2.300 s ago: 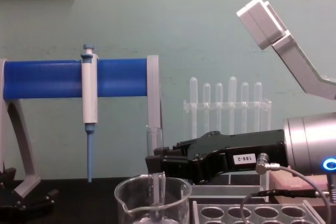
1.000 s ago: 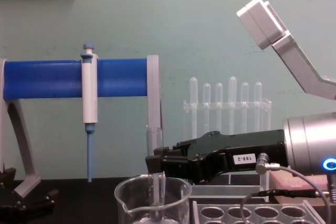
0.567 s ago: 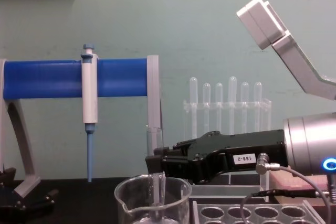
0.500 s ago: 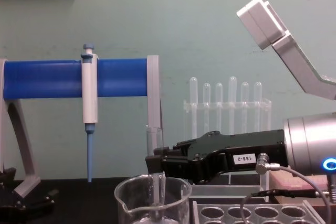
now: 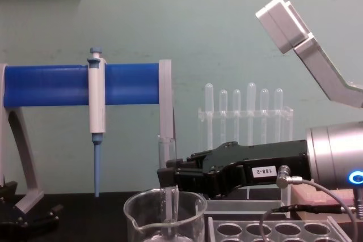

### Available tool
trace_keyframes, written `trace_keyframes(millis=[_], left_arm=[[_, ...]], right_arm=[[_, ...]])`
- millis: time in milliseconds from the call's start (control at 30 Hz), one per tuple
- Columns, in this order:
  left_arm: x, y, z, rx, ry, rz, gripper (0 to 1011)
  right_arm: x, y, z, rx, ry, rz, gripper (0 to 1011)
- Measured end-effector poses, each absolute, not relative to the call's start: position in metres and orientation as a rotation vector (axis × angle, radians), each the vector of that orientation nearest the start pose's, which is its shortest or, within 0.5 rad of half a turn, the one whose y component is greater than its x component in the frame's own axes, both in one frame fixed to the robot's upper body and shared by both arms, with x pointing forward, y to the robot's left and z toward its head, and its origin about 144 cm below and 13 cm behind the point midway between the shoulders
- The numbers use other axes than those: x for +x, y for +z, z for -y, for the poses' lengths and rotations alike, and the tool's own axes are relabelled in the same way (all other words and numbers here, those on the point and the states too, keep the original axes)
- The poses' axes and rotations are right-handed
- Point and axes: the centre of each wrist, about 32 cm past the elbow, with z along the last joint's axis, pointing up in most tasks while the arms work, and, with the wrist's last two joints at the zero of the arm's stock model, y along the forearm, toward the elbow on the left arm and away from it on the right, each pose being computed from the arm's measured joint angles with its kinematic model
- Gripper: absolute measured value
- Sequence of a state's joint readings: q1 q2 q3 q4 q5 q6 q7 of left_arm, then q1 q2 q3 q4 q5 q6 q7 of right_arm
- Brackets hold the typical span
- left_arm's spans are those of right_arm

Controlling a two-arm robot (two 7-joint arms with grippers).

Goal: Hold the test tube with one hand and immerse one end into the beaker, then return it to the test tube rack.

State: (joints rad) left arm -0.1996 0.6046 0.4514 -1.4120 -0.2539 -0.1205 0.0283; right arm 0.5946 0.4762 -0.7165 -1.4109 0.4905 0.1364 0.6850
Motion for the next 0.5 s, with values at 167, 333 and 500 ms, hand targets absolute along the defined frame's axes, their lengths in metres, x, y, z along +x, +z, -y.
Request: trace_keyframes(millis=[167, 333, 500], left_arm=[[0.4886, 1.1398, -0.3097, 0.304, 1.248, 0.285, 1000], [0.4886, 1.1398, -0.3097, 0.304, 1.248, 0.285, 1000], [0.4886, 1.1398, -0.3097, 0.304, 1.248, 0.285, 1000]], right_arm=[[0.5616, 1.2385, 0.1993, -0.224, -0.377, 0.083, 221], [0.5616, 1.2385, 0.1994, -0.224, -0.377, 0.083, 221], [0.5616, 1.2385, 0.1994, -0.224, -0.377, 0.083, 221]])
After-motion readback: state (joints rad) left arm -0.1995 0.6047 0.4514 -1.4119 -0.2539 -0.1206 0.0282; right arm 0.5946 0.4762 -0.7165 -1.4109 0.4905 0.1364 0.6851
